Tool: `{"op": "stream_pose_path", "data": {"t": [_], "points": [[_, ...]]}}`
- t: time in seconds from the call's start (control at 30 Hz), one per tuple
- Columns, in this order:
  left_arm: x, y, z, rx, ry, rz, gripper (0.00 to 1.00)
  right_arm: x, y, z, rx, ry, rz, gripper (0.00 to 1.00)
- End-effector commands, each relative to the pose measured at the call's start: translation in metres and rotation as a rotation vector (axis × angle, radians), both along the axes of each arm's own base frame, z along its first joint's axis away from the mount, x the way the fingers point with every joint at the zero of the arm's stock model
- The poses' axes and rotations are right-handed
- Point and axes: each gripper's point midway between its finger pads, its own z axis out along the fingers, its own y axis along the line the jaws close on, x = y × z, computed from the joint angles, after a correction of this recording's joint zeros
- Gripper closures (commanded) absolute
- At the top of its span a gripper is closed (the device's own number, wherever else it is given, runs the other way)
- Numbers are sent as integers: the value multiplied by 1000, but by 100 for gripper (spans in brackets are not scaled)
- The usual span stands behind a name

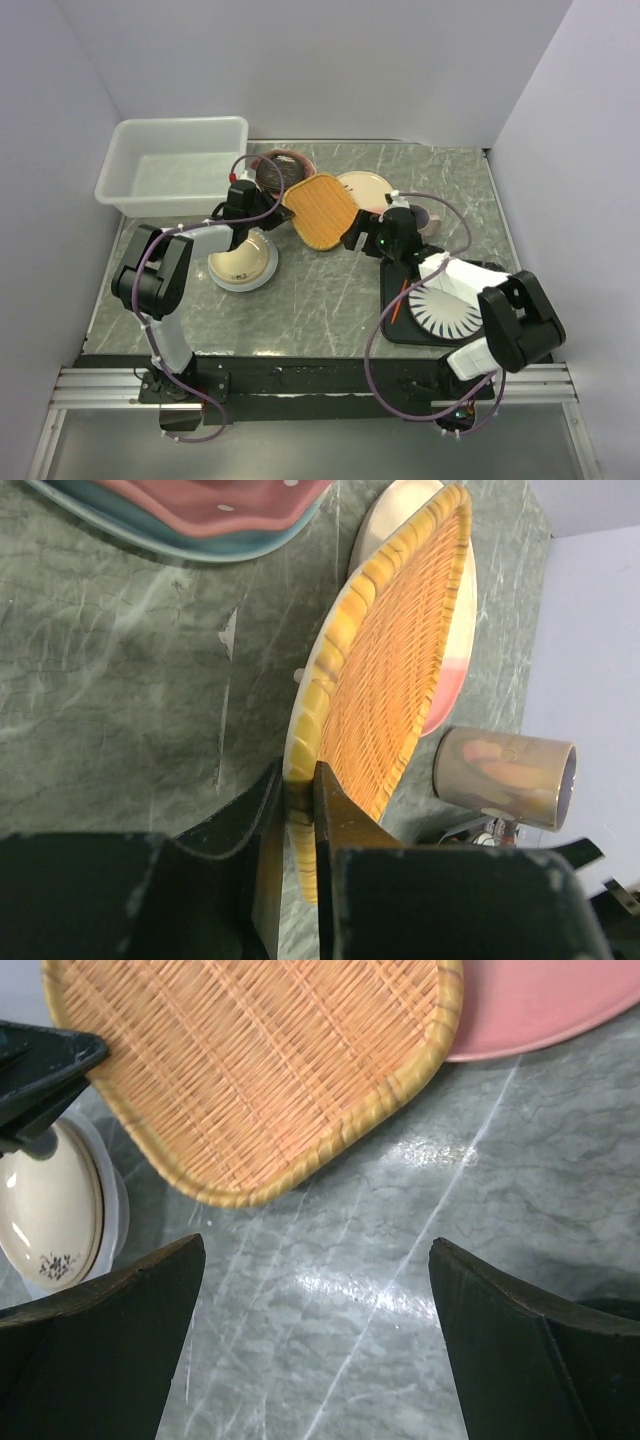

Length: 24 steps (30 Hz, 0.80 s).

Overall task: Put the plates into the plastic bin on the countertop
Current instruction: Pick up the plate at the center of the board.

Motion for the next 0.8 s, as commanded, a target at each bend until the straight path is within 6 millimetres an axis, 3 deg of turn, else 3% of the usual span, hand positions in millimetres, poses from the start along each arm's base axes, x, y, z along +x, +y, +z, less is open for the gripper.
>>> {"op": "stream_pose_path", "data": {"t": [0.0,0.13,0.27,0.4,0.63,0.7,0.73,0.77], "points": [[3,2,15,23,-79,-24,99,24,20,11,65,-44,-33,0],[4,0,12,15,-75,-28,99,27,29,-6,87,-11,-60,0],[4,-1,9,10,-71,-33,99,22,32,-24,167,34,-106,6],[3,0,7,14,-70,-33,99,24,34,-20,283,0,-155,11],[3,-1,10,7,-79,-37,99,27,42,-39,438,76,-238,18],[2,-1,11,3,-80,-38,99,23,43,-56,465,121,-252,20],[2,-2,12,-6,-82,-39,99,26,47,-47,528,97,-254,24],[2,-3,14,-12,-84,-42,99,20,43,-62,530,124,-272,26]]}}
